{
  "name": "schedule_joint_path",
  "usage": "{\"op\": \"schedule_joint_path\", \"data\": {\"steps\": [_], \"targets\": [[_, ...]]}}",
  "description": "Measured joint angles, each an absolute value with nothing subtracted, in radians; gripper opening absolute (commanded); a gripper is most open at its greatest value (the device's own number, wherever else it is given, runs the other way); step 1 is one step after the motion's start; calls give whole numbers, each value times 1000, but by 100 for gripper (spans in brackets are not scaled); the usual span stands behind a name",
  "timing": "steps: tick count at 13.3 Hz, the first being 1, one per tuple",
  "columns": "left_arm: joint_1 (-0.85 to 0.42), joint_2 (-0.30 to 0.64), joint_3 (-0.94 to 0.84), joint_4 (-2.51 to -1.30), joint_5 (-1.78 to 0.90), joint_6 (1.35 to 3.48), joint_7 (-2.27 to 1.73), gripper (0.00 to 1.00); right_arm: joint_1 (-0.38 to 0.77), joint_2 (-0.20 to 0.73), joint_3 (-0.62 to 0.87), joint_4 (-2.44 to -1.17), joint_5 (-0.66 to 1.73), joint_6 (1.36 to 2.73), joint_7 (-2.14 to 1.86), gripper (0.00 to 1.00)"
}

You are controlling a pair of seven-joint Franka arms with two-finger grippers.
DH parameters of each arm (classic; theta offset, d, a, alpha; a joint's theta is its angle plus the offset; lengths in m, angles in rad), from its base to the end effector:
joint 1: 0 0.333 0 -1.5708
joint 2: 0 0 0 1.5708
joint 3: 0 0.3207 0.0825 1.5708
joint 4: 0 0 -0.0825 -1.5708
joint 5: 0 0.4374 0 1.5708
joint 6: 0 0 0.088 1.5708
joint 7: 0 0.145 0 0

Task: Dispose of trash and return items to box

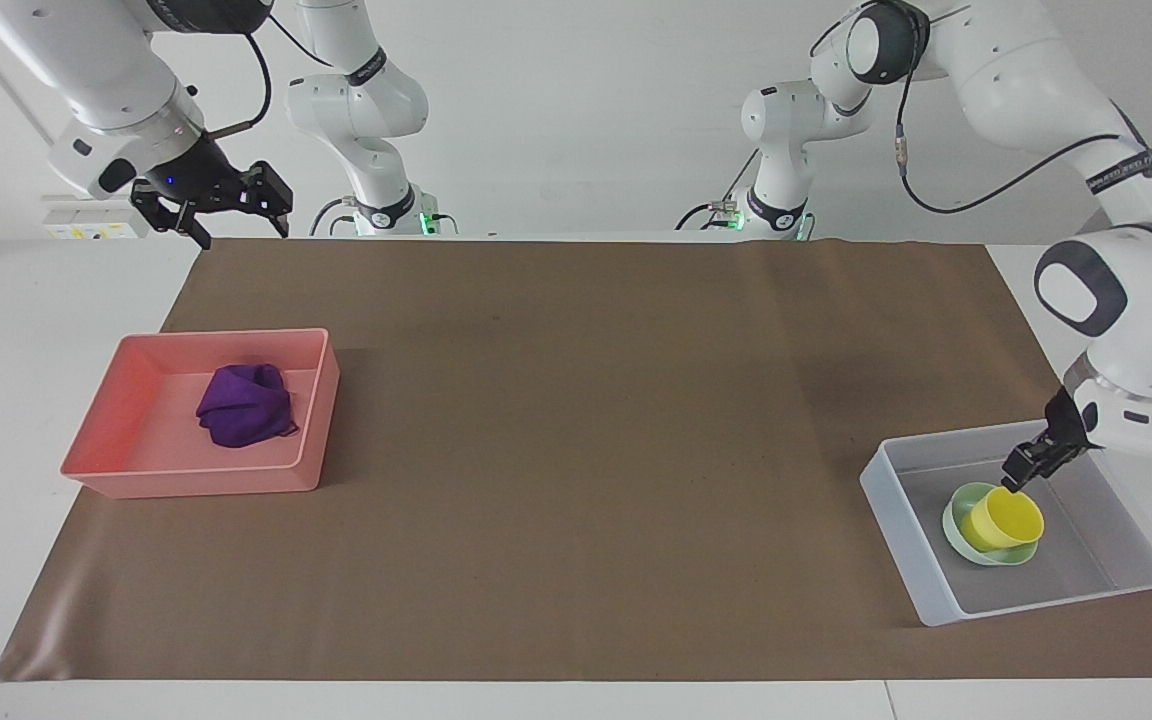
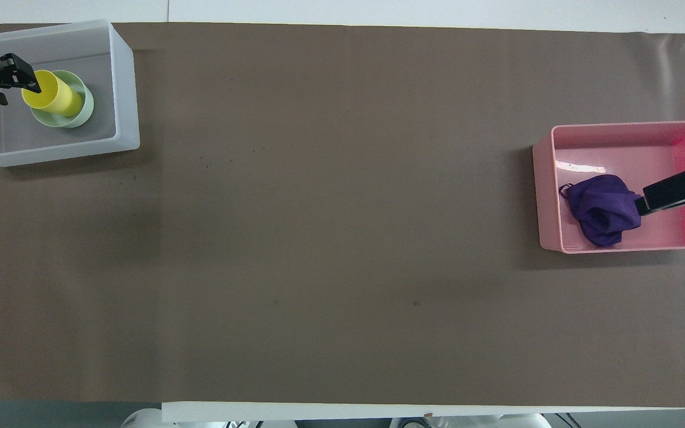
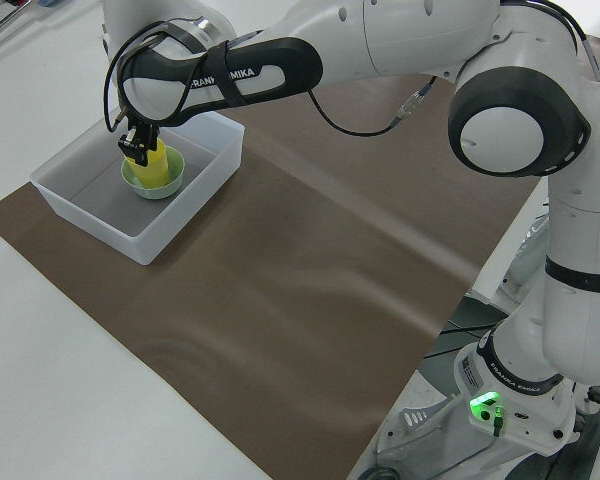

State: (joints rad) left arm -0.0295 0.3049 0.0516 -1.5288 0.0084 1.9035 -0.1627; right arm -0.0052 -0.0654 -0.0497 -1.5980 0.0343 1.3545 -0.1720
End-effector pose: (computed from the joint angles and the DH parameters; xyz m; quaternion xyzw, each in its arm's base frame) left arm 0.7165 0.0134 0.4419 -0.9953 -0.0895 -0.0358 0.0092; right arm 0.5557 -0.0258 0.5993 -0.9940 -0.0606 0.0863 0.0286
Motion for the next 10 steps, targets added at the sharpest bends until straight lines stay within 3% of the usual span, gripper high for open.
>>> {"op": "schedule_joint_path", "data": {"steps": [3, 5, 7, 10], "targets": [[-123, 61, 48, -1776, 71, 1853, -188, 100, -7, -65, -51, -1600, 34, 1356, -172, 100], [-128, -52, 46, -1862, 74, 1831, -173, 100, -7, -65, -52, -1601, 33, 1359, -172, 100], [-125, -96, 48, -1822, 65, 1735, -132, 100, -7, -68, -52, -1611, 18, 1379, -172, 100], [-105, -81, 64, -1730, 4, 1673, -52, 100, -7, -74, -53, -1632, 13, 1392, -172, 100]]}}
